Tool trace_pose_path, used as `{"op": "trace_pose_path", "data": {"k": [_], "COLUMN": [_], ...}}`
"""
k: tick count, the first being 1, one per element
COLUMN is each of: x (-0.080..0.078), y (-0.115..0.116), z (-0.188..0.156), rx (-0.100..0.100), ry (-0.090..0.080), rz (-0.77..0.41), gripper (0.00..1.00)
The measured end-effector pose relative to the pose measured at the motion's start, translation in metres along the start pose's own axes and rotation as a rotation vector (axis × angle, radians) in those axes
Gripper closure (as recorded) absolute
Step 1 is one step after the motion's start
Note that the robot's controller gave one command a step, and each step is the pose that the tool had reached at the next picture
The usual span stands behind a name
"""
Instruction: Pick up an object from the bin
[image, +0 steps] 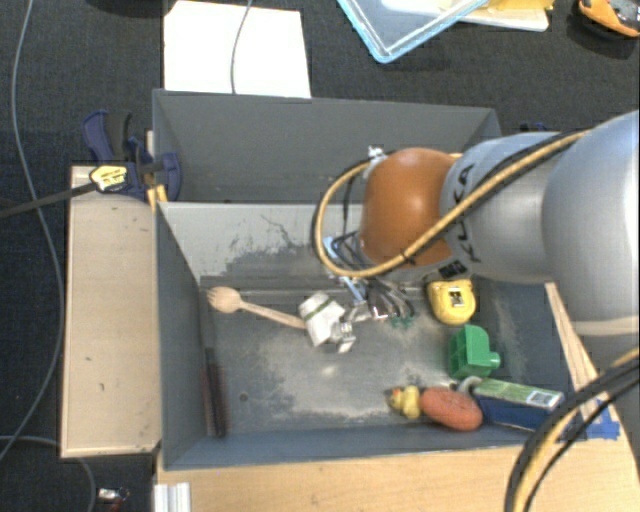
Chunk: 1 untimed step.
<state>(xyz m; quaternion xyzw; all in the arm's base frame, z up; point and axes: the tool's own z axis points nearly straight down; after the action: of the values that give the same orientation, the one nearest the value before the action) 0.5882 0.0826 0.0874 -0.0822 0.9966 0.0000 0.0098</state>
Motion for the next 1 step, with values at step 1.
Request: {"op": "trace_pose_path", "data": {"k": [1], "x": [-0.0053], "y": [0.0338], "z": [0.0142], "rx": [-0.002], "ry": [0.003], "rz": [0.115], "gripper": [1.0]}}
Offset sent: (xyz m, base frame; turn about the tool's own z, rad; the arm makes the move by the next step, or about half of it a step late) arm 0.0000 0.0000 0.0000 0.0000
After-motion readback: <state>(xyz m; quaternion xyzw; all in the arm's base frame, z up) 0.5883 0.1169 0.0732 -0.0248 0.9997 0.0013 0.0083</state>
